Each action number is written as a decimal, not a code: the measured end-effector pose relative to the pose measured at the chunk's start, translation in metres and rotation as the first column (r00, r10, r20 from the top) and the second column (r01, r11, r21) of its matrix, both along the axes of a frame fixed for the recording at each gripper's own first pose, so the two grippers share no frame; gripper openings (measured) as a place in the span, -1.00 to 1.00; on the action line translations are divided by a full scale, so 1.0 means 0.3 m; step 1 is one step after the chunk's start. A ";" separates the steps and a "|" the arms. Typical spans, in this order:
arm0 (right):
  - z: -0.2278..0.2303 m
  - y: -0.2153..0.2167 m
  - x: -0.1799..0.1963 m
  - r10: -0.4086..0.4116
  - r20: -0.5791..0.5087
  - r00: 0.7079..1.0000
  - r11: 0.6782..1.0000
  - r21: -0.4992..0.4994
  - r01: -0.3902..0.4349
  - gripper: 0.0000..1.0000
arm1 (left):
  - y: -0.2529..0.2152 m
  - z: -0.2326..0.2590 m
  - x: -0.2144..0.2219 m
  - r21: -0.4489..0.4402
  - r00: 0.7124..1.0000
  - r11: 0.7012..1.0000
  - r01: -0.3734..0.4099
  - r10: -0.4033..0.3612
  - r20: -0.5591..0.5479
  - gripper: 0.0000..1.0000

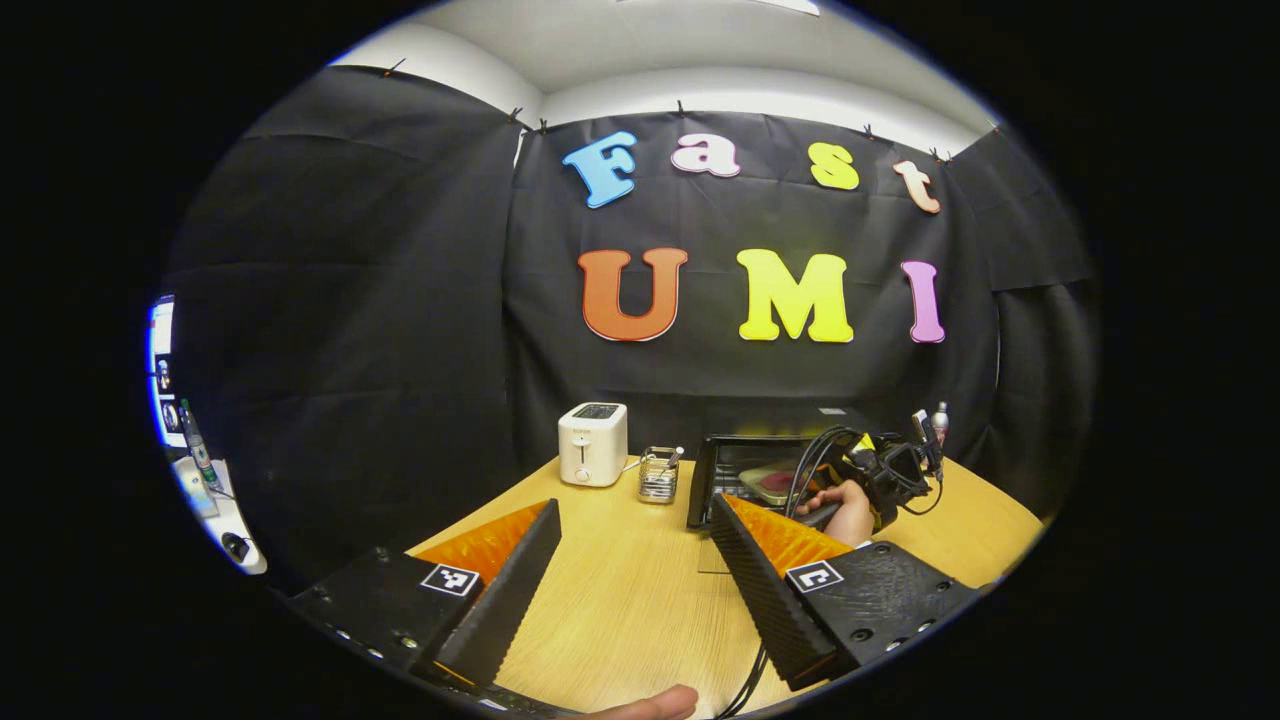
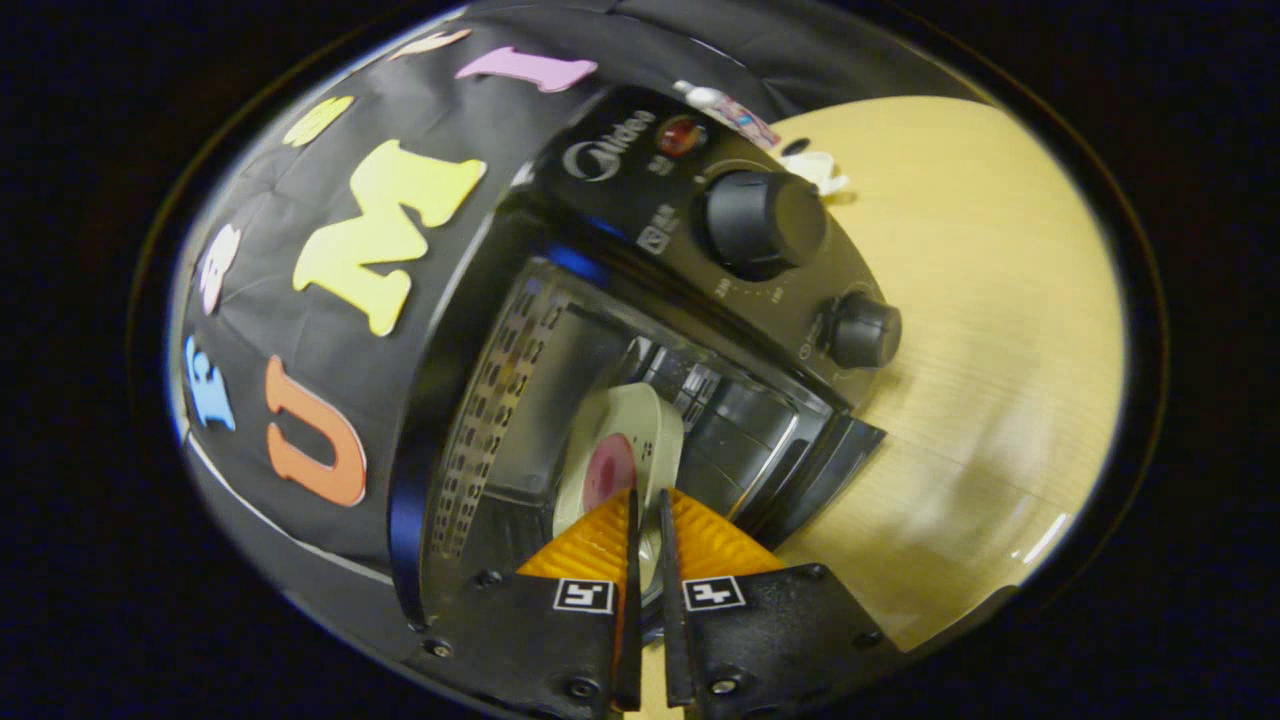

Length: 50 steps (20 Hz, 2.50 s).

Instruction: Open the electric oven with the left hand, put the food in, and close the electric oven.

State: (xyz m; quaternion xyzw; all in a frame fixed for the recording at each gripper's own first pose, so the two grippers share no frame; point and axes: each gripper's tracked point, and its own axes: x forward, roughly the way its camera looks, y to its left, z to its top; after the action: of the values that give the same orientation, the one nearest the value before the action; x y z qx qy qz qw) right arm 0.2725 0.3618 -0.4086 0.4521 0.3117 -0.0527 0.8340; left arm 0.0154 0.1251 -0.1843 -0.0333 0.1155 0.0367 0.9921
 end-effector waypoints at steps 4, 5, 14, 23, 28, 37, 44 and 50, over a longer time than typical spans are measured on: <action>0.028 0.010 -0.026 0.075 0.114 0.991 0.990 -0.127 -0.060 -0.64 | -0.004 -0.019 -0.003 -0.004 1.000 1.000 -0.005 0.005 -0.008 0.91; 0.040 -0.003 -0.041 0.086 0.131 0.988 0.984 -0.163 -0.064 -0.60 | -0.012 -0.028 -0.007 -0.002 1.000 1.000 -0.001 0.001 -0.016 0.90; 0.143 -0.017 -0.128 0.337 0.253 0.907 0.876 -0.437 -0.204 0.19 | -0.019 -0.036 -0.020 0.015 1.000 1.000 0.001 -0.001 -0.029 0.90; 0.359 -0.246 -0.218 0.432 0.265 0.862 0.719 -0.678 -0.152 0.89 | -0.113 -0.132 0.067 -0.003 0.994 0.999 0.054 -0.054 -0.092 0.90; 0.591 -0.395 -0.265 0.473 0.325 0.819 0.624 -0.779 -0.052 0.95 | -0.218 -0.250 0.122 -0.004 0.976 0.994 0.111 -0.110 -0.189 0.92; 0.899 -0.627 -0.371 0.448 0.372 0.813 0.587 -0.809 0.046 0.93 | -0.484 -0.412 0.151 -0.045 0.912 0.963 0.265 -0.266 -0.312 0.92; 1.014 -0.840 -0.416 0.393 0.450 0.802 0.611 -0.779 0.138 0.93 | -0.650 -0.591 0.199 -0.089 0.850 0.943 0.319 -0.327 -0.414 0.91; 0.993 -0.961 -0.401 0.372 0.472 0.799 0.620 -0.767 0.165 0.93 | -0.689 -0.704 0.231 -0.091 0.812 0.950 0.299 -0.303 -0.499 0.92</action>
State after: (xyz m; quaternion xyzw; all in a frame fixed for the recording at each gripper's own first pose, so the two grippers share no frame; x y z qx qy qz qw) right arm 0.1521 0.0736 -0.1108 0.0192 0.0091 0.0124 0.9997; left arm 0.0847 -0.0815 -0.3955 -0.0079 0.3763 -0.1137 0.9195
